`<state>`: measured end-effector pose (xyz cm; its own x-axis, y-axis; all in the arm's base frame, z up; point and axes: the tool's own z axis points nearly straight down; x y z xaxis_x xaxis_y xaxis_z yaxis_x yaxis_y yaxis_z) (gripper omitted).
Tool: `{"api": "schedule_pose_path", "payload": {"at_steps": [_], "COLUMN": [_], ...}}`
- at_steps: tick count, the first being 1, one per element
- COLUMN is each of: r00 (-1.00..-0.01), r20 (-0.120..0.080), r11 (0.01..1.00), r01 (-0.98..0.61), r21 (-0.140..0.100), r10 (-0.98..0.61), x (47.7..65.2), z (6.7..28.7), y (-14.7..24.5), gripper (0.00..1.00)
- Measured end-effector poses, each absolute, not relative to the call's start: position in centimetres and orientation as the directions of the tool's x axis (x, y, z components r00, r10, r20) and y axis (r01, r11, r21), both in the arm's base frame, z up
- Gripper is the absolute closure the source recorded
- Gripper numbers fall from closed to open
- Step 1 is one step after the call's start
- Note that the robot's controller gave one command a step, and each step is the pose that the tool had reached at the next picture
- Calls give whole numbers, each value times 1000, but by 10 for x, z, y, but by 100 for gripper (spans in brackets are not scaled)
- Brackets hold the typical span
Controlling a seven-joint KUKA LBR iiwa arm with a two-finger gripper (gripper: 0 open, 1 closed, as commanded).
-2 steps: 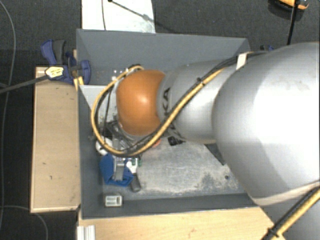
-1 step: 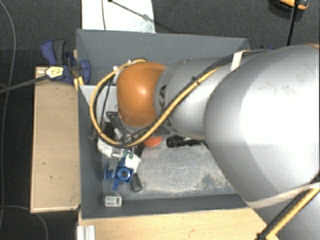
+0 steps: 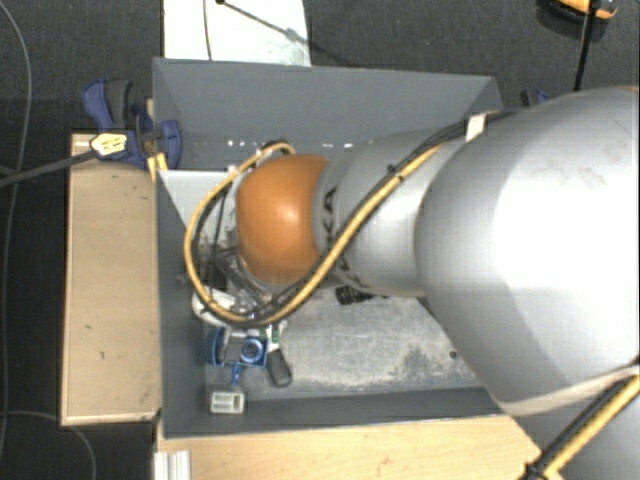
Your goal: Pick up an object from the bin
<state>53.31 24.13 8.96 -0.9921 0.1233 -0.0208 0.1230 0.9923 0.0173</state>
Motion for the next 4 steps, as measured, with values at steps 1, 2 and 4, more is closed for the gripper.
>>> {"api": "schedule_pose_path", "payload": {"at_steps": [1, 2, 4], "r00": [-894, -887, -889], "r20": [0, 0, -2], "r11": [893, 887, 889], "r01": [449, 462, 459], "r21": [13, 13, 15], "r10": [449, 462, 459], "x": [517, 517, 516], "z": [80, 80, 86], "y": [239, 238, 238], "gripper": [100, 100, 100]}}
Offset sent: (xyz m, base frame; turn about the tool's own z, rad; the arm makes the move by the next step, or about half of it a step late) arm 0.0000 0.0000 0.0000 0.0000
